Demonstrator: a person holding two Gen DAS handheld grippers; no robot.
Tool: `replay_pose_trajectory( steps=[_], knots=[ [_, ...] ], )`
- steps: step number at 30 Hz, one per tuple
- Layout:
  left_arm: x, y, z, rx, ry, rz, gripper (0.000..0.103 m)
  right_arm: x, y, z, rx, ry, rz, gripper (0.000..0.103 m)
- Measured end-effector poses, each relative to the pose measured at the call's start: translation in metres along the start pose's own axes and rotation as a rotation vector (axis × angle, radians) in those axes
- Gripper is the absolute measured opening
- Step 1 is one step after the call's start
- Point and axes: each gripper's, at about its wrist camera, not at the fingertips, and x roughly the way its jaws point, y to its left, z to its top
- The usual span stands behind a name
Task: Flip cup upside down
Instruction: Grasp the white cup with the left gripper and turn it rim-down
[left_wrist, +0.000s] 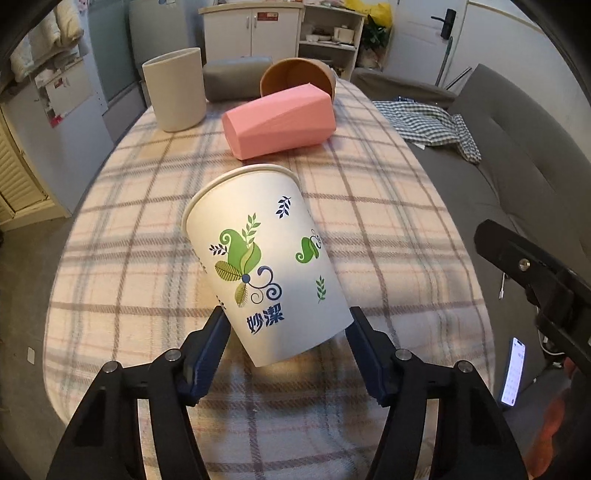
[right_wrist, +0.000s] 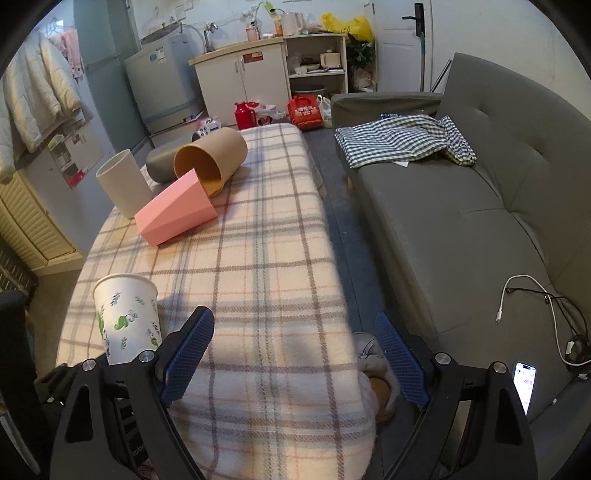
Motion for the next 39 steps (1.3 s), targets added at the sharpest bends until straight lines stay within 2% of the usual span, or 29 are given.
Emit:
replay_pose_trajectory(
  steps=[7,14,19,26,32,39],
  knots=[
    [-0.020,0.007,0.004,0.052,-0.036,0.002,0.066,-0.001,0.013,0.000,-0.024,0.002,0.008,0.089],
    [-0.042,0.019,0.015,0.090,-0.102,0.043,0.064,-0.010,0.024,-0.002,-0.051,-0.011,0.022,0.089],
    [-0.047,0.035,0.025,0.066,-0.105,0.031,0.062,-0.014,0.026,-0.004,-0.050,-0.012,0.026,0.089],
    [-0.057,0.032,0.039,0.084,-0.137,-0.021,0.062,-0.014,0.026,-0.004,-0.050,-0.014,0.023,0.089],
    [-0.043,0.024,0.055,0.088,-0.109,-0.082,0.062,-0.009,0.024,-0.005,-0.039,0.001,0.016,0.089],
    [-0.015,0.024,0.058,0.088,-0.048,-0.085,0.062,0.000,0.025,-0.004,-0.043,0.025,0.011,0.089]
  ],
)
